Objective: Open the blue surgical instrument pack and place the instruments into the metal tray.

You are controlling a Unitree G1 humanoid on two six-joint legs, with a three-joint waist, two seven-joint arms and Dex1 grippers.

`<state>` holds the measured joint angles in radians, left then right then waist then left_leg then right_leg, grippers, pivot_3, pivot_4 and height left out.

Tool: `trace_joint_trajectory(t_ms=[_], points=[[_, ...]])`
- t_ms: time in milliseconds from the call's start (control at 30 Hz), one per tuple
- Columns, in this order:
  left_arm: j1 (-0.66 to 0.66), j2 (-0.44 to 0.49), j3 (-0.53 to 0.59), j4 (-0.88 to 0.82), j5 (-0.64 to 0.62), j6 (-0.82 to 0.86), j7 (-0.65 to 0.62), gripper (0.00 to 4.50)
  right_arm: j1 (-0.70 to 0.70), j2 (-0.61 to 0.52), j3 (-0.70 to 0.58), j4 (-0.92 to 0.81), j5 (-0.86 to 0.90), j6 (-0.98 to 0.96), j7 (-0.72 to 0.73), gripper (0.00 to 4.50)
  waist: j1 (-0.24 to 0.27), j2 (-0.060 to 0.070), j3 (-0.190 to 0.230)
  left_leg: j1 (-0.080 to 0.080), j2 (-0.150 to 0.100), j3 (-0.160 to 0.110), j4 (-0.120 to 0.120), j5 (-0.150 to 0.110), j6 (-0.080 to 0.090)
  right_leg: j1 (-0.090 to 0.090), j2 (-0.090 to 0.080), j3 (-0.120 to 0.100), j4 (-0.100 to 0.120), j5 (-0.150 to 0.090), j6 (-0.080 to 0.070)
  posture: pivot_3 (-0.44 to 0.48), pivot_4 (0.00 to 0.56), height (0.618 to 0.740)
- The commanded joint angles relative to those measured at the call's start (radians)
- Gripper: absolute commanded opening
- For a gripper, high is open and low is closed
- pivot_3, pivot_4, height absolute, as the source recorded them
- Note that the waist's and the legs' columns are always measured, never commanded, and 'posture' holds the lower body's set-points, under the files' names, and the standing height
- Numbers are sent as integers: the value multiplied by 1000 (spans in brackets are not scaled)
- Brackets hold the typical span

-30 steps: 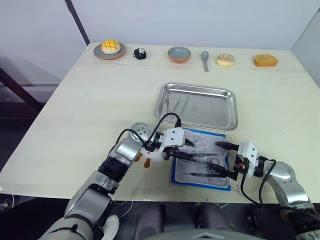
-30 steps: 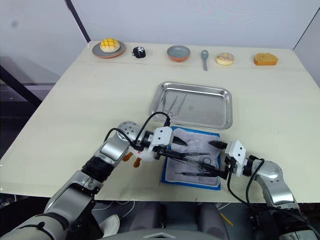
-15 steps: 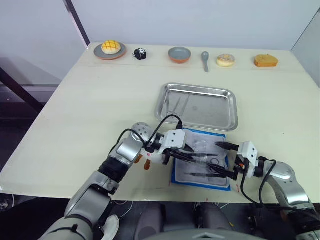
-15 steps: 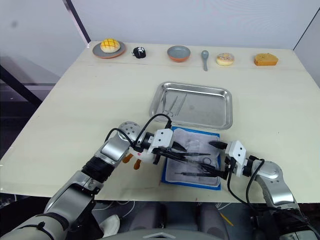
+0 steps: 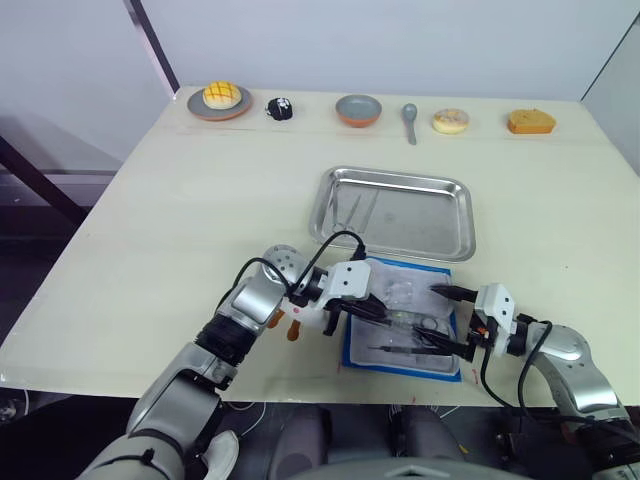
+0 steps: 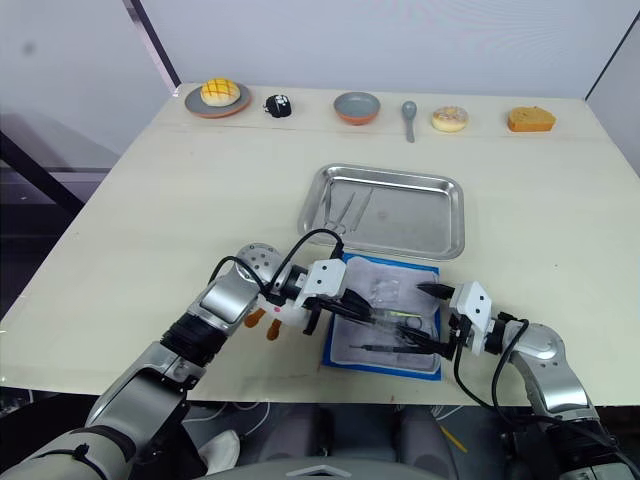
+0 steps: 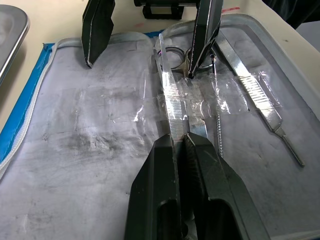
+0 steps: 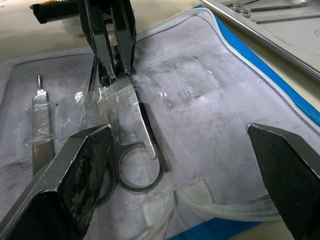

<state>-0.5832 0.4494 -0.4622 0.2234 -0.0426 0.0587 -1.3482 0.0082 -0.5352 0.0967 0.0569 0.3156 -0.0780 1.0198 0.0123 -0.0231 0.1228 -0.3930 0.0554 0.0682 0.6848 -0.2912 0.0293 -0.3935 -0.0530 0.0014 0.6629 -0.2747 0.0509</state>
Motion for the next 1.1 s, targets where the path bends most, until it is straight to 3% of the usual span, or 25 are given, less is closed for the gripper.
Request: trace_joint_trajectory(t_ms=[33, 300, 1100], points=[[-3, 19, -13, -36, -1, 81, -29, 117, 31, -6, 24, 45, -36, 35, 0, 4500, 0, 0, 0, 0, 0, 0, 0, 0, 0, 0, 0, 0, 0, 0, 0, 0, 150, 732], [-63, 38, -22, -65, 1, 172, -59, 117, 25, -2, 27, 51, -36, 34, -3, 4500, -1, 0, 0, 0, 0, 0, 0, 0, 0, 0, 0, 0, 0, 0, 0, 0, 150, 732], [-148, 29, -4, -63, -3, 211, -81, 117, 20, 9, 30, 60, -39, 28, -6, 4500, -4, 0, 0, 0, 0, 0, 0, 0, 0, -1, 1, 1, 0, 0, 0, 0, 150, 732]])
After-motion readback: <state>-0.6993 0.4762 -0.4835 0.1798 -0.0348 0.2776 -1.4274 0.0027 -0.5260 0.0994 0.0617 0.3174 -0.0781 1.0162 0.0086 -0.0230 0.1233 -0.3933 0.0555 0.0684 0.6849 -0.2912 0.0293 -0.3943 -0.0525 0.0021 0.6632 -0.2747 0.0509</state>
